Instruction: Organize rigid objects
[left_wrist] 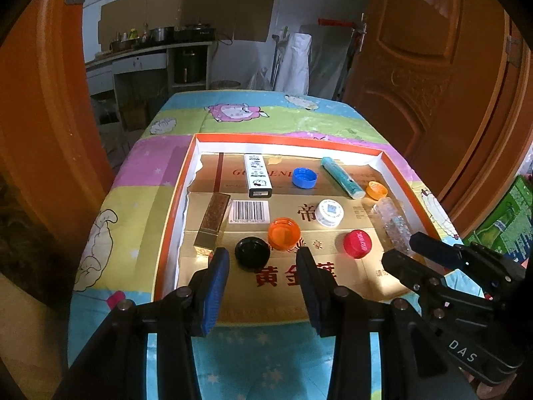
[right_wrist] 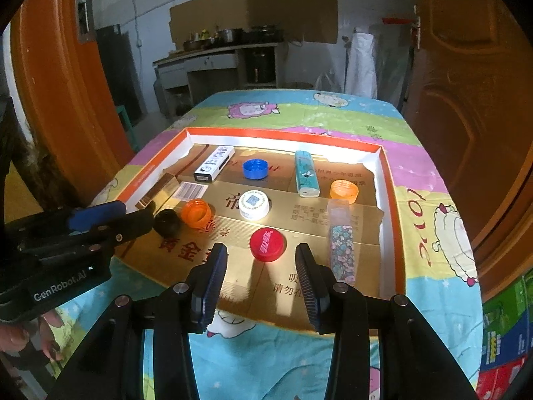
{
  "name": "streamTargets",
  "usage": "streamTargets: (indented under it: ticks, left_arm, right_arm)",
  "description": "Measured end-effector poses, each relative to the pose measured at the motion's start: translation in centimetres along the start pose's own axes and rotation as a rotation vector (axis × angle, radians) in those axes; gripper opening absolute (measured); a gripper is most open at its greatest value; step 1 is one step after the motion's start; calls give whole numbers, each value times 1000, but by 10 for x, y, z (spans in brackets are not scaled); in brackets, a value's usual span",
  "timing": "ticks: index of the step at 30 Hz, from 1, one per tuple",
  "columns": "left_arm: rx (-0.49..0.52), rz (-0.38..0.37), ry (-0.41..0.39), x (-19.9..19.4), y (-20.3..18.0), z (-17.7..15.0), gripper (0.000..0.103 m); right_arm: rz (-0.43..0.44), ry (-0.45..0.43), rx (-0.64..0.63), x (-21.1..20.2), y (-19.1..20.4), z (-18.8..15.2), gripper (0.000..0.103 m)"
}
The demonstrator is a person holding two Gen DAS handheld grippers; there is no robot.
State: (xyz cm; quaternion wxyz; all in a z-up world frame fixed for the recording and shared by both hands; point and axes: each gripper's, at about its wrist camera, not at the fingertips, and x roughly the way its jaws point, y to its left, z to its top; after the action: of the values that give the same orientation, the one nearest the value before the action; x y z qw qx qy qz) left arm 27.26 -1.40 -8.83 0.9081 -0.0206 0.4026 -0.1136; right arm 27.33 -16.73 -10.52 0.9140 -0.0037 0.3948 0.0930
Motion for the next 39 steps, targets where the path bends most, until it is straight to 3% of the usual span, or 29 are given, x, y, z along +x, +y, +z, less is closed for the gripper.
streamTargets:
  ticks: [31,39]
  left_arm:
    - [-5,51,-119,-91,-26,-28,42]
    - [-7,113,-184,-120,-32,-37,42]
  right_arm:
    - [-93,-89,78,-91,17,-26,44]
    - [-102,-122,79,-113,22,-29,44]
